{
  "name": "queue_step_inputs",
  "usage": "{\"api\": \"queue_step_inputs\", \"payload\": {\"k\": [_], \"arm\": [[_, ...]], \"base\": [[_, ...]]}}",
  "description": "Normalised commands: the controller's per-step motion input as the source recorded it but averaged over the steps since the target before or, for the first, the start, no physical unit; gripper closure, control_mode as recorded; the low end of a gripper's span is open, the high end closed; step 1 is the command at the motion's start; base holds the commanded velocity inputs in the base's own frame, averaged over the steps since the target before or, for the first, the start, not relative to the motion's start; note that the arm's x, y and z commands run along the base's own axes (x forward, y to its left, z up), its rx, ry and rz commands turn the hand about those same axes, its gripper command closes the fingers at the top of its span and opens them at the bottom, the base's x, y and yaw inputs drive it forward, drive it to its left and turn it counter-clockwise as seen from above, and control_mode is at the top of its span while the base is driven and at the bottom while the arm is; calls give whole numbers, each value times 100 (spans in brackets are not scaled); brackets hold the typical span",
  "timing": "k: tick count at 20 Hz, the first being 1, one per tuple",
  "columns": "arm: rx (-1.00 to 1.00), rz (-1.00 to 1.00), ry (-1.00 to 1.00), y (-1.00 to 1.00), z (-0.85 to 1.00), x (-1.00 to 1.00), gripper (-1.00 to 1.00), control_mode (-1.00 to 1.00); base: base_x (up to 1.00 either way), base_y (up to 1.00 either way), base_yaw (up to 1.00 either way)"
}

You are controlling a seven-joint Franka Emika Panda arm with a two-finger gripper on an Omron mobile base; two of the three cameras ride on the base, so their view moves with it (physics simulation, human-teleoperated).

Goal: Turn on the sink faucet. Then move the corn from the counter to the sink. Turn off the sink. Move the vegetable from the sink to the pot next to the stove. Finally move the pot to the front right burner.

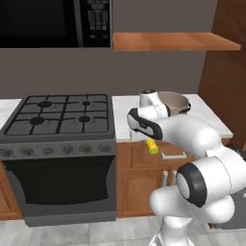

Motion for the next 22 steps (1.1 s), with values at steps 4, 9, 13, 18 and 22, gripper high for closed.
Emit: {"api": "queue_step_inputs", "payload": {"k": [4, 9, 13, 18, 22], "arm": [[0, 0, 0, 0, 0, 0, 100, 100], [0, 0, 0, 0, 0, 0, 100, 100], [0, 0, 0, 0, 0, 0, 100, 100], [0, 0, 0, 0, 0, 0, 100, 100], [0, 0, 0, 0, 0, 0, 100, 100]], "base": [[44, 35, -12], [49, 35, -11], [53, 28, -10], [56, 25, -8], [56, 27, -9]]}}
